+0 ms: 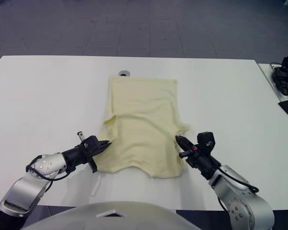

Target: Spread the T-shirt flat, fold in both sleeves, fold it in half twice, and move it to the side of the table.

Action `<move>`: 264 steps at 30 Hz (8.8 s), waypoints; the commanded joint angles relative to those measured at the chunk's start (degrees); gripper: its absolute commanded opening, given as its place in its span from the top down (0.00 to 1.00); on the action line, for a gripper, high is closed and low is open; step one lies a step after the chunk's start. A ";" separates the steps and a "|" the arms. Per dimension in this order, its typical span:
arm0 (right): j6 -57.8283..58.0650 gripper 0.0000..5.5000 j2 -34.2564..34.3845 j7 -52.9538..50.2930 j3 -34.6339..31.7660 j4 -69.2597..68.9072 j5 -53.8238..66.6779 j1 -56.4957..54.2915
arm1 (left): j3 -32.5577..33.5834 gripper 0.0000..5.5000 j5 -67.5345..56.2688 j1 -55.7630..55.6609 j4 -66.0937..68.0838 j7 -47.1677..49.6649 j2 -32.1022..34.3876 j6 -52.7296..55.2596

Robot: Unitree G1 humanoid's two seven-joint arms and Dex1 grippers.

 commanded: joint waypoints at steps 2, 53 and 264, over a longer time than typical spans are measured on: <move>4.25 1.00 -4.47 -0.12 7.52 0.88 -2.90 -6.80 | 3.89 0.76 -5.58 -2.16 -0.96 -1.05 -2.27 1.84; -21.85 0.02 -18.79 7.29 22.15 22.72 -36.41 -12.05 | 2.48 0.02 23.33 -2.51 26.56 1.77 3.57 -33.45; -3.61 1.00 -25.38 23.28 6.28 3.09 -18.04 0.42 | 6.48 1.00 -7.69 -10.02 14.63 -26.75 12.81 -28.30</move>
